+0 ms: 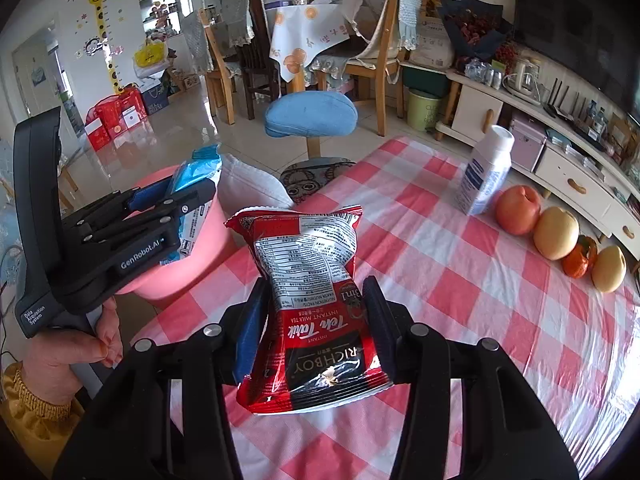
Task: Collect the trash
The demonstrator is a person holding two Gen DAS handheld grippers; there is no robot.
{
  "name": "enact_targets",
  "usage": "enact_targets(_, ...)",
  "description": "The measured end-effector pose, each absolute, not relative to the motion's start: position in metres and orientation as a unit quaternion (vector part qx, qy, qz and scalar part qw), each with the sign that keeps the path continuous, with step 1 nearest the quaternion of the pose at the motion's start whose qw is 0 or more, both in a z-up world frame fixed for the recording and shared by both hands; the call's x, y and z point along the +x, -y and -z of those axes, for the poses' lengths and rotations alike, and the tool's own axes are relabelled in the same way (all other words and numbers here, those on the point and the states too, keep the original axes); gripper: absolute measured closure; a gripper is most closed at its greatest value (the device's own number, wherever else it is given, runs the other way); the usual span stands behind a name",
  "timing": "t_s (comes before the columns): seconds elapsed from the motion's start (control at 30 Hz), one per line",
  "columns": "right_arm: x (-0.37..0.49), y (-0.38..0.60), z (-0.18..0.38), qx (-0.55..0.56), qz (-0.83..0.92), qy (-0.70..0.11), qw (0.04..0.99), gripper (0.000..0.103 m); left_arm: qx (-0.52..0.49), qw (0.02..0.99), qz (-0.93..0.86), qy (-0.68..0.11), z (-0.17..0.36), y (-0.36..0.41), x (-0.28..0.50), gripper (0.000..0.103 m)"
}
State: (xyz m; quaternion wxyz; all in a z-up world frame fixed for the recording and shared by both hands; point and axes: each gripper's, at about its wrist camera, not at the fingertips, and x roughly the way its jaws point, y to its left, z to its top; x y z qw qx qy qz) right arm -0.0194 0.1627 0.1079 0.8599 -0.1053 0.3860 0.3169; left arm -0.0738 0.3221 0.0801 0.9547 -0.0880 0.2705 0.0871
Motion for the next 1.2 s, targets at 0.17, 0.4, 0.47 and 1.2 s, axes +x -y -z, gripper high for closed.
enact_targets(0.17,-0.024,-0.19,-0.111,-0.116,-0.332,-0.381,0.855,0.054,-0.132,0.948,-0.134,-0.256,-0.081,-0.356,-0.084,0.06)
enact_targets(0.4,-0.027,-0.235,-0.117,-0.117,-0.364,-0.372,0.846,0.054,-0.227,0.921,-0.189,-0.256,-0.07,-0.405,-0.098,0.06)
enact_targets(0.47,-0.027,-0.252,-0.118,-0.116,-0.376,-0.369,0.842,0.054,-0.243,0.912,-0.206,-0.26,-0.065,-0.417,-0.1,0.06)
enact_targets(1.2,-0.02,-0.286,-0.117,-0.078,-0.365,-0.344,0.862,0.018,-0.241,0.902,-0.289,-0.212,-0.067,-0.446,-0.115,0.008)
